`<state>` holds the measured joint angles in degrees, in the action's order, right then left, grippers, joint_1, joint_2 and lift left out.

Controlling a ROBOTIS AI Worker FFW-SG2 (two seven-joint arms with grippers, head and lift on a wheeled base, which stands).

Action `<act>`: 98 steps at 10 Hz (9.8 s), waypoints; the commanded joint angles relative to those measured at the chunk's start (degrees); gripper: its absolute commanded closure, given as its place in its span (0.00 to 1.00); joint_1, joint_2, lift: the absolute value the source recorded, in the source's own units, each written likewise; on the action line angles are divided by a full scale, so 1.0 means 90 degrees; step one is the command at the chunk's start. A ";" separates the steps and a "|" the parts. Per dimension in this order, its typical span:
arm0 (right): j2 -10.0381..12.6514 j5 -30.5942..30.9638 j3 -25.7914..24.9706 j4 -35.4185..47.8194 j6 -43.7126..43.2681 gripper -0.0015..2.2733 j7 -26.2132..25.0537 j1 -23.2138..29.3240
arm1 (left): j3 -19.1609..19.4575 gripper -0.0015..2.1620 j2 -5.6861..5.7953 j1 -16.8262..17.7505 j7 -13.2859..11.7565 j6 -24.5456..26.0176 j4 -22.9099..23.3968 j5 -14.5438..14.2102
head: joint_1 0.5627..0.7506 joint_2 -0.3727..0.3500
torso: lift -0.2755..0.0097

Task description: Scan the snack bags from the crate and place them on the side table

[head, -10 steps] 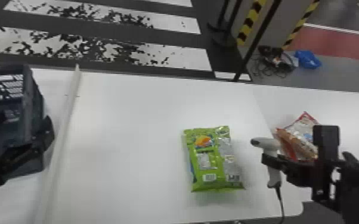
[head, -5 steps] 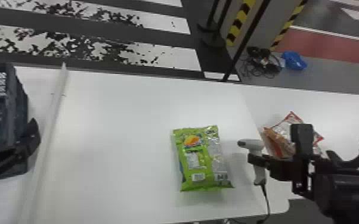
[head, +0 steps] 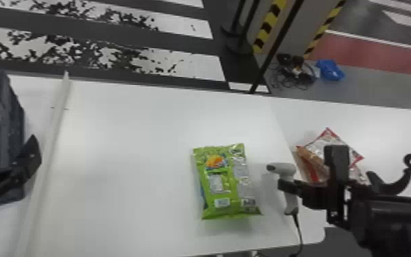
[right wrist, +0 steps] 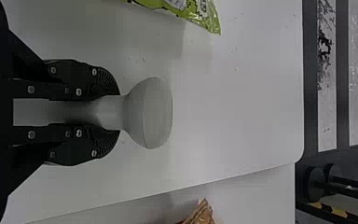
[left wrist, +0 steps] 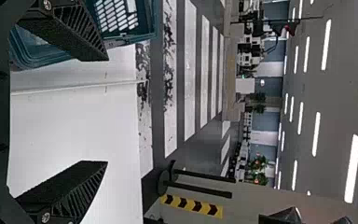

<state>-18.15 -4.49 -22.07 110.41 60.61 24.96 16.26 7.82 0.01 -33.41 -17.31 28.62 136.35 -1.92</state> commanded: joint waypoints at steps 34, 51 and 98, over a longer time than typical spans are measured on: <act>-0.0014 -0.0868 0.0519 0.0203 0.0937 0.79 0.1817 0.0078 | 0.0039 0.04 0.0028 0.0089 -0.0078 0.0000 -0.0102 -0.0080 | 0.70 0.36 | 0.64; -0.0825 -0.3456 -0.2401 -0.3615 -0.3535 0.97 0.0030 -0.1308 | 0.0010 0.04 0.0009 0.0099 -0.0069 0.0039 0.0025 -0.0050 | 0.70 0.03 | 0.64; 0.2023 0.0118 0.2179 0.0545 -0.7950 0.03 -0.2666 0.2442 | -0.1152 0.04 -0.0018 -0.0204 0.0683 -0.1875 -0.1127 0.0790 | 0.70 0.35 | 0.64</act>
<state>0.00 -3.42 -2.46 115.29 -10.94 0.91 38.19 -2.55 0.00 -35.21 -11.16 11.76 126.27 5.24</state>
